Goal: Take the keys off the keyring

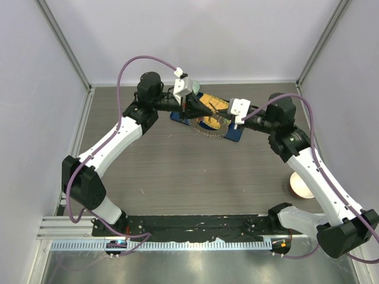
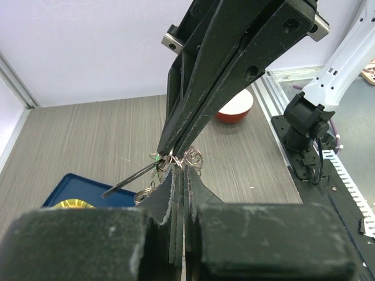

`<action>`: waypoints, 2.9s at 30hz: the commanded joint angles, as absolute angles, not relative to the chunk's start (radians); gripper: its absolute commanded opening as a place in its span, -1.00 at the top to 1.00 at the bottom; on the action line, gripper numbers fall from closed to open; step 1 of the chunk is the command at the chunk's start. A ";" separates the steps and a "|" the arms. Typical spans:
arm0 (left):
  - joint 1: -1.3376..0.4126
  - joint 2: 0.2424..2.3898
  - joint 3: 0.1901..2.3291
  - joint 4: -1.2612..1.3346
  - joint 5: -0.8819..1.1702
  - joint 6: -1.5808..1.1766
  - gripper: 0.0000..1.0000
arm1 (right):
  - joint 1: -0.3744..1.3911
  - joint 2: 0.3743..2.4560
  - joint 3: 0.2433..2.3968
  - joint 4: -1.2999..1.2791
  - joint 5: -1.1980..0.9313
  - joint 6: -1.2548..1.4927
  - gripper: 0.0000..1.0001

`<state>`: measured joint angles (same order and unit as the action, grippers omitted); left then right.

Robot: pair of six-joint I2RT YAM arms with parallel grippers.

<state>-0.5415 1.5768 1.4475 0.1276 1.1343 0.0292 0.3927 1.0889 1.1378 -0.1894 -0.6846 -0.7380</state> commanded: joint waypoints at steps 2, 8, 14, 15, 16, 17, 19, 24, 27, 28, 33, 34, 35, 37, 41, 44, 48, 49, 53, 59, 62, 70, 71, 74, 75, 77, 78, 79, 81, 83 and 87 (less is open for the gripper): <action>-0.542 1.482 1.456 0.258 1.249 0.009 1.00 | 0.370 1.126 1.170 -0.209 -0.603 -0.709 0.99; -0.535 1.477 1.454 0.261 1.243 0.009 1.00 | 0.365 1.126 1.175 -0.207 -0.592 -0.701 0.99; -0.528 1.480 1.451 0.258 1.224 0.011 1.00 | 0.365 1.097 1.149 -0.187 -0.571 -0.742 0.99; -0.526 1.482 1.450 0.258 1.218 0.015 1.00 | 0.365 1.091 1.146 -0.184 -0.572 -0.747 0.99; -0.525 1.480 1.450 0.249 1.198 0.017 1.00 | 0.365 1.085 1.134 -0.186 -0.577 -0.761 0.99; -0.523 1.482 1.448 0.249 1.193 0.017 1.00 | 0.365 1.062 1.121 -0.167 -0.580 -0.773 0.99; -0.520 1.483 1.448 0.249 1.175 0.014 1.00 | 0.365 1.034 1.070 -0.123 -0.584 -0.791 0.99; -0.518 1.491 1.462 0.255 1.140 0.005 1.00 | 0.365 1.006 1.034 -0.101 -0.595 -0.833 0.99; -0.518 1.496 1.470 0.255 1.126 -0.023 1.00 | 0.365 1.002 1.023 -0.095 -0.601 -0.851 0.99; -0.518 1.496 1.470 0.255 1.123 -0.023 1.00 | 0.365 1.000 1.020 -0.097 -0.601 -0.860 0.99; -0.518 1.497 1.460 0.284 1.108 -0.050 1.00 | 0.365 1.000 1.019 -0.101 -0.609 -0.876 0.99; -0.518 1.499 1.459 0.302 1.111 -0.058 1.00 | 0.365 1.000 1.016 -0.098 -0.611 -0.877 0.99; -0.518 1.499 1.456 0.305 1.109 -0.061 1.00 | 0.365 0.997 1.014 -0.092 -0.609 -0.876 0.99; -0.518 1.500 1.454 0.314 1.124 -0.064 1.00 | 0.367 0.992 1.009 -0.084 -0.598 -0.877 0.99; -0.518 1.499 1.422 0.474 1.192 -0.175 1.00 | 0.365 1.003 1.015 -0.086 -0.572 -0.876 0.99; -0.517 1.500 1.419 0.549 1.229 -0.242 1.00 | 0.365 1.012 1.023 -0.084 -0.565 -0.862 0.99; -0.518 1.486 1.419 0.563 1.241 -0.256 1.00 | 0.364 1.019 1.035 -0.080 -0.560 -0.836 0.99; -0.518 1.485 1.419 0.581 1.247 -0.265 1.00 | 0.365 1.023 1.043 -0.080 -0.564 -0.819 0.99; -0.518 1.477 1.408 0.644 1.250 -0.345 1.00 | 0.365 1.022 1.068 -0.093 -0.632 -0.756 0.99; -0.531 1.439 1.341 0.667 1.181 -0.406 1.00 | 0.364 0.996 1.081 -0.150 -0.739 -0.698 0.99; -0.551 1.424 1.304 0.673 1.131 -0.482 1.00 | 0.365 0.993 1.063 -0.153 -0.755 -0.695 0.99; -0.568 1.355 1.210 0.574 0.988 -0.489 1.00 | 0.365 0.992 1.048 -0.117 -0.785 -0.624 0.99; -0.569 1.351 1.200 0.575 0.967 -0.515 0.99 | 0.364 0.992 1.045 -0.115 -0.790 -0.618 0.99; -0.571 1.354 1.198 0.586 0.934 -0.619 0.99 | 0.365 0.988 1.017 -0.088 -0.808 -0.586 0.99; -0.571 1.361 1.201 0.587 0.921 -0.644 1.00 | 0.365 0.988 1.009 -0.083 -0.811 -0.581 0.99; -0.572 1.364 1.204 0.584 0.898 -0.711 1.00 | 0.365 0.992 0.994 -0.075 -0.811 -0.575 0.99; -0.572 1.364 1.204 0.574 0.870 -0.733 0.99 | 0.365 0.997 0.989 -0.074 -0.813 -0.574 0.99; -0.572 1.362 1.204 0.566 0.858 -0.747 0.99 | 0.365 1.000 0.986 -0.071 -0.816 -0.574 0.99; -0.574 1.358 1.204 0.531 0.839 -0.753 0.99 | 0.365 1.003 0.977 -0.066 -0.828 -0.565 0.99; -0.574 1.341 1.195 0.508 0.807 -0.741 1.00 | 0.367 1.000 0.970 -0.045 -0.833 -0.558 0.99; -0.574 1.327 1.187 0.456 0.762 -0.744 1.00 | 0.365 1.014 0.962 -0.025 -0.831 -0.551 0.99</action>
